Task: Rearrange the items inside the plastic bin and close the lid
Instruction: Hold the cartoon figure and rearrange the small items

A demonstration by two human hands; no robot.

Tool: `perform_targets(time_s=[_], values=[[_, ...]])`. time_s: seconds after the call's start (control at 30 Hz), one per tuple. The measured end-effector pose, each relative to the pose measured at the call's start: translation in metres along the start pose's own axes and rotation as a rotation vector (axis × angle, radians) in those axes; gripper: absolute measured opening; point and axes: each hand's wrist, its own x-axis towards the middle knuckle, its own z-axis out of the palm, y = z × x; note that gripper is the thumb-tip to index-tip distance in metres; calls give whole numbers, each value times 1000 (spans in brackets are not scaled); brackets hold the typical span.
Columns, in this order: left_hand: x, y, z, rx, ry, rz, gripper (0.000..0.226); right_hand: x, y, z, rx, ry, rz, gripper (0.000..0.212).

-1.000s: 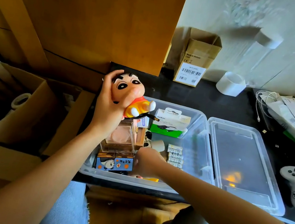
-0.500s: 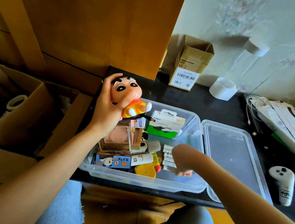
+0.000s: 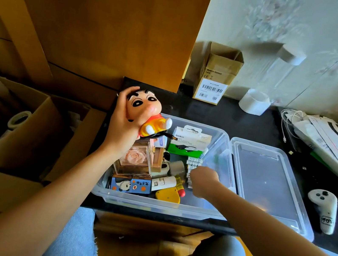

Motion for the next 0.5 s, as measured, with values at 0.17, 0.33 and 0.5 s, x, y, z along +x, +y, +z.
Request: perform_targets(time_s=[0.17,0.33,0.5], values=[[0,1,0,1,-8,8,58,0,3,-3,49,-1,6,27],[-1,1,-1,11,-14,10,57,2,8,-18,288,-38,15,20],[0,-1,-1,24,-16,8,54,19,3,-18,770,-12,13,29]])
